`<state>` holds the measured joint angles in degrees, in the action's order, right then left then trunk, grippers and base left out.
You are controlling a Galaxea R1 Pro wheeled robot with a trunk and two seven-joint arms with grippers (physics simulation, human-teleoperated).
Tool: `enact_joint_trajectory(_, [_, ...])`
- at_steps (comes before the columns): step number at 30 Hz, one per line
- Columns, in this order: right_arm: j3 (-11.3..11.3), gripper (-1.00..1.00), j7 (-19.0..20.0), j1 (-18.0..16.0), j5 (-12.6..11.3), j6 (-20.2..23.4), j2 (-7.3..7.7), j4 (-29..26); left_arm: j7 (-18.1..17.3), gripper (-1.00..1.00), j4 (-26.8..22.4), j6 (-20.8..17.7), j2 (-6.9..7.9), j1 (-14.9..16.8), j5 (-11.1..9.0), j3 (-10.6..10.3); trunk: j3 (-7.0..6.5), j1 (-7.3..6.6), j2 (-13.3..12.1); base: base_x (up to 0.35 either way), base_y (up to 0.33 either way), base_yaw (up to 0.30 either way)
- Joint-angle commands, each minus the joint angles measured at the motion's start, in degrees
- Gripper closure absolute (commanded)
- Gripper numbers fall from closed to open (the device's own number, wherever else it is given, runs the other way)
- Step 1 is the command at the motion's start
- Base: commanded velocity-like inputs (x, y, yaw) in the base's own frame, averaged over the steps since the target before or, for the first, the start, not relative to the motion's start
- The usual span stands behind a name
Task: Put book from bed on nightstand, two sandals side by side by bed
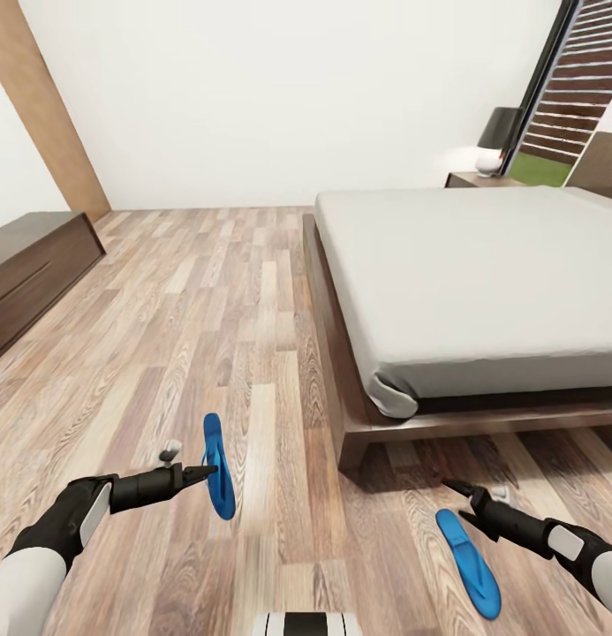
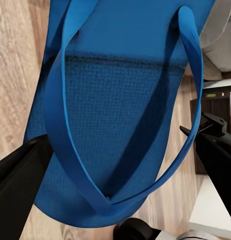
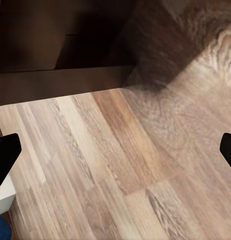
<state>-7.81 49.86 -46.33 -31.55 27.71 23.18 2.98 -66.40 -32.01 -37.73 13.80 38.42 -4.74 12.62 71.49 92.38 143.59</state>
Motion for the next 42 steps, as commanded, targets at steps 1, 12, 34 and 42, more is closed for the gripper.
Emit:
enact_joint_trajectory(1, [-0.41, -1.00, 0.09, -0.08, 0.02, 0.37, 0.01, 0.19, -0.09, 1.00, 0.01, -0.41, 0.00, 0.01, -0.09, 0.03, -0.18, -0.03, 0.00, 0.000, 0.000, 0.000])
enact_joint_trajectory(12, [-0.33, -1.00, 0.02, -0.08, -0.05, 0.24, -0.06, 0.19, -0.11, 1.00, 0.01, -0.41, 0.00, 0.03, -0.09, 0.03, -2.62, -0.32, -0.15, 0.000, 0.000, 0.000])
enact_joint_trajectory(34, [-0.36, -1.00, 0.06, -0.08, 0.08, 0.24, -0.09, 0.19, -0.53, 1.00, 0.01, -0.47, 0.19, 0.03, -0.09, 0.03, -7.20, -2.24, -3.15, 0.000, 0.000, 0.000])
enact_joint_trajectory(42, [-0.36, -1.00, -0.02, -0.08, 0.13, 0.51, -0.07, 0.19, -0.56, 1.00, 0.01, -0.49, 0.25, 0.01, -0.09, 0.03, -7.20, -2.24, -3.15, 0.000, 0.000, 0.000])
